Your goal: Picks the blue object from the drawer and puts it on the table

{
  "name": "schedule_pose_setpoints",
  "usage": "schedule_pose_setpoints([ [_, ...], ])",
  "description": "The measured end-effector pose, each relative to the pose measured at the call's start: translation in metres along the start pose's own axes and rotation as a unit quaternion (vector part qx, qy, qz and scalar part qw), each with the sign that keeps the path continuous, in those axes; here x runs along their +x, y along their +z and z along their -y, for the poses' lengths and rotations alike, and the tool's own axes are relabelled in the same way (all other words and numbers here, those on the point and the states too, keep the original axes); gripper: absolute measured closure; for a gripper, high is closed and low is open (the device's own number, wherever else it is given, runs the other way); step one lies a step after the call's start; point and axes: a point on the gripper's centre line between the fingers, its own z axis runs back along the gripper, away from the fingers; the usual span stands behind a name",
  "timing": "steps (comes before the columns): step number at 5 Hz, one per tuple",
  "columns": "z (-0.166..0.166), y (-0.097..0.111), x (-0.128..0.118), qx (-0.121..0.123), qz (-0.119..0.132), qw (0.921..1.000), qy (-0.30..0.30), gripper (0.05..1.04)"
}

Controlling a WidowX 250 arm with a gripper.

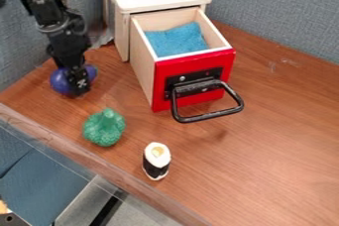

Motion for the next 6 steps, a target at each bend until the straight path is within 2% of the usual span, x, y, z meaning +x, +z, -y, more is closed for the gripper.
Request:
schedule_pose_setpoints([
  [1, 0.002, -0.001, -0.001, -0.003, -0.002, 1.0, 0.002, 0.23],
  [2, 0.005, -0.001, -0.003, -0.013, -0.008, 0.9999, 0.006, 0.069],
  [3, 0.007, 0.0, -0.004, -0.019, -0.012, 0.9997, 0.009, 0.073],
  [4, 0.004, 0.014, -0.001, -0.026, -0.005, 0.9994, 0.024, 0.079],
  [6, -0.002, 0.063, 0.017, -0.019, 0.011, 0.9992, 0.034, 0.082],
])
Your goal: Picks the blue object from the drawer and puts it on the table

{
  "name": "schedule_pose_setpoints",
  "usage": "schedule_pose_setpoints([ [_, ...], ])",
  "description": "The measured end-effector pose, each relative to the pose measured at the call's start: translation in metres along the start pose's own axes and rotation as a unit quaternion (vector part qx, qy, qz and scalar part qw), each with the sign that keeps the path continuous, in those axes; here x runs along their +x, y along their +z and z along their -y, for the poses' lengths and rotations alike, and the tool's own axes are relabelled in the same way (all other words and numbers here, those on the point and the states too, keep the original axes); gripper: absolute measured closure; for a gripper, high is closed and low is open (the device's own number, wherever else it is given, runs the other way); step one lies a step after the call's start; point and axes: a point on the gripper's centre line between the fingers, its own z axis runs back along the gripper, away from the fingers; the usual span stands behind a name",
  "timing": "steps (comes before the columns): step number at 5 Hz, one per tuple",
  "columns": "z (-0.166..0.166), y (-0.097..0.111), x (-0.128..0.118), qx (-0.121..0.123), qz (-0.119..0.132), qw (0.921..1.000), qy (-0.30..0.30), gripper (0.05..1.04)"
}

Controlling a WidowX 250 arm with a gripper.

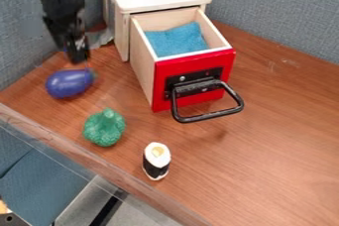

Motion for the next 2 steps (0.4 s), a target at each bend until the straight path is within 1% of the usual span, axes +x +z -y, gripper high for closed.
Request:
schedule_pose_setpoints([
  [1, 0.002, 0.008, 0.007, -0.018, -0.028, 0.9994, -0.01, 0.082],
  [2, 0.018, 0.006, 0.016, -0.024, -0.058, 0.9976, -0.032, 0.082],
])
